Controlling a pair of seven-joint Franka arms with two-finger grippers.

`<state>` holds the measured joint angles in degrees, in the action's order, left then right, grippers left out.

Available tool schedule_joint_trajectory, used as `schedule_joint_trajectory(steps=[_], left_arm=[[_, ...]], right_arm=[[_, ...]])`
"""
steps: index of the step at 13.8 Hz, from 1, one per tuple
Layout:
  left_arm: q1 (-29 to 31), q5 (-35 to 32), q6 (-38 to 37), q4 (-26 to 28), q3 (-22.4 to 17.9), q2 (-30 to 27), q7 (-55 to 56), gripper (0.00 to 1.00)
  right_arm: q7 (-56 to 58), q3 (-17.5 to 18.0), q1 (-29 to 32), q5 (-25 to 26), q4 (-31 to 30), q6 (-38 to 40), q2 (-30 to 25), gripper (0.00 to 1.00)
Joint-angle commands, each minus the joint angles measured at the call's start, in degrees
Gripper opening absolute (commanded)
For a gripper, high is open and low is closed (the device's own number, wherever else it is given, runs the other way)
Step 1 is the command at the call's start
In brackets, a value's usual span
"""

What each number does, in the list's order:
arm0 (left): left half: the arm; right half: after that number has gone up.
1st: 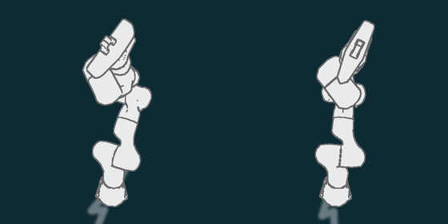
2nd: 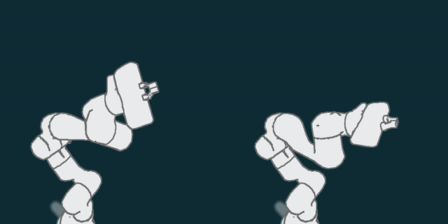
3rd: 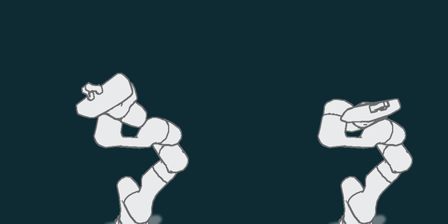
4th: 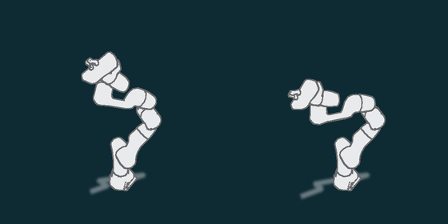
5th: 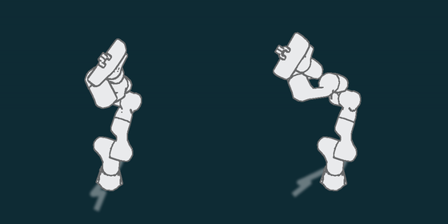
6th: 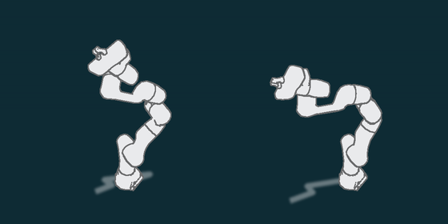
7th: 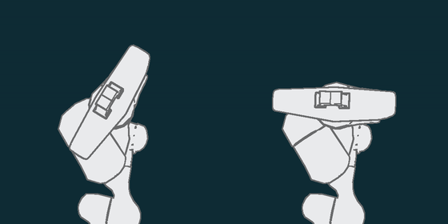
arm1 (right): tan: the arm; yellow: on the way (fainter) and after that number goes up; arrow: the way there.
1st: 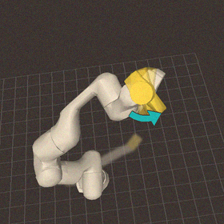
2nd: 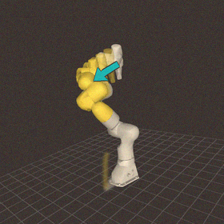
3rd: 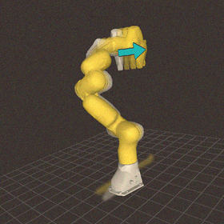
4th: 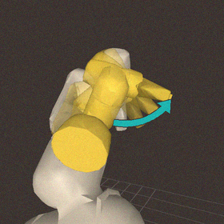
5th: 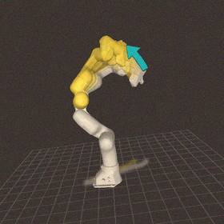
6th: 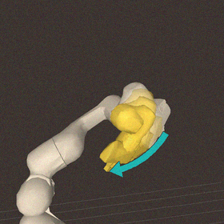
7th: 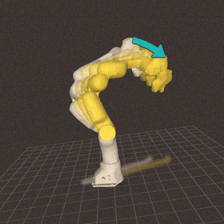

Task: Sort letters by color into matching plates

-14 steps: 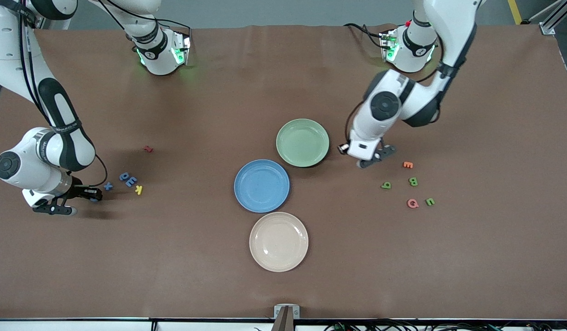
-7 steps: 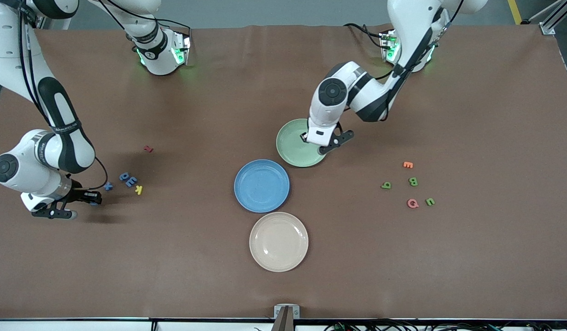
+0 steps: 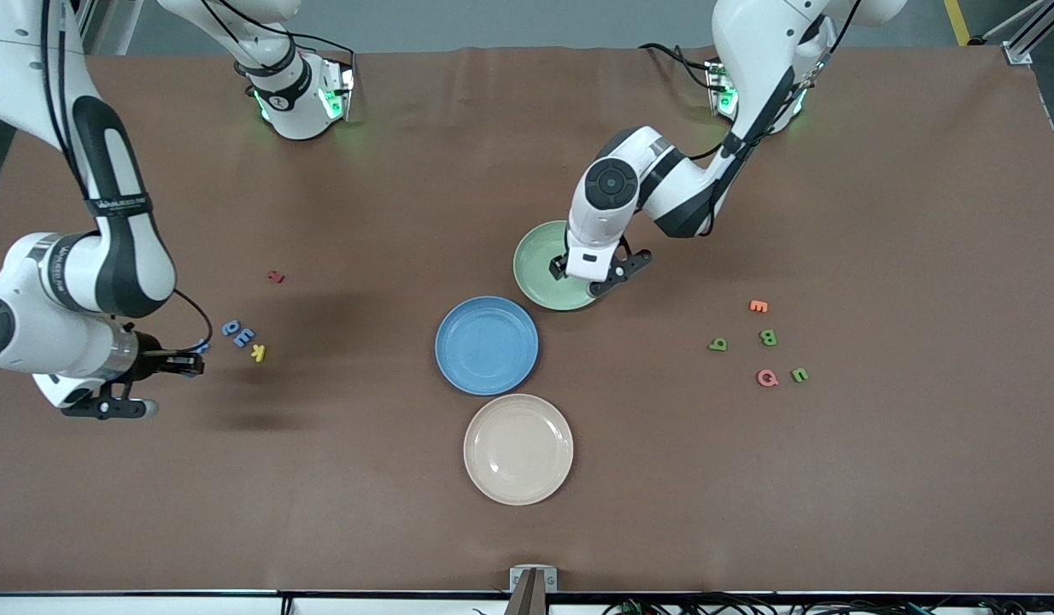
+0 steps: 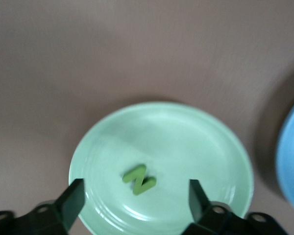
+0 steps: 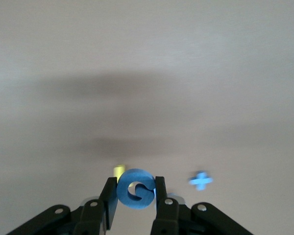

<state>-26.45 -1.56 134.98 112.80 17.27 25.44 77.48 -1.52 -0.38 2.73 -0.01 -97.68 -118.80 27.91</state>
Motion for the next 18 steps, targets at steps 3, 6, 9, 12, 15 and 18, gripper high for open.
schedule_joint_trajectory(steps=[3,6,9,12,15,18], left_arm=[[7.6,-7.4,-3.2,0.5,0.1,-6.0,-5.6,0.95],[14.4,-9.3,-3.2,0.6,0.1,-5.7,-17.7,0.94],[19.7,-10.6,-3.0,0.8,0.2,-4.4,-31.2,0.91],[22.0,-13.0,-2.4,0.8,0.3,-3.0,-39.3,0.87],[23.5,-15.3,1.3,1.7,0.3,-1.3,-46.2,0.81],[25.1,-15.7,7.3,3.8,0.2,0.6,-52.5,0.76]], right_arm=[[-22.0,-0.3,-14.0,-3.7,-0.1,1.8,-0.1,0.13],[-33.9,-0.4,-23.5,-8.2,0.2,0.2,0.4,0.12],[-45.4,-0.4,-31.0,-8.3,0.3,-6.8,3.3,0.11],[-53.0,-0.4,-36.7,-8.3,0.8,-12.8,6.6,0.11],[-54.4,-0.4,-40.1,-8.3,2.5,-13.2,9.0,0.11],[-54.5,-0.4,-41.7,-8.6,2.4,-15.9,10.1,0.11]])
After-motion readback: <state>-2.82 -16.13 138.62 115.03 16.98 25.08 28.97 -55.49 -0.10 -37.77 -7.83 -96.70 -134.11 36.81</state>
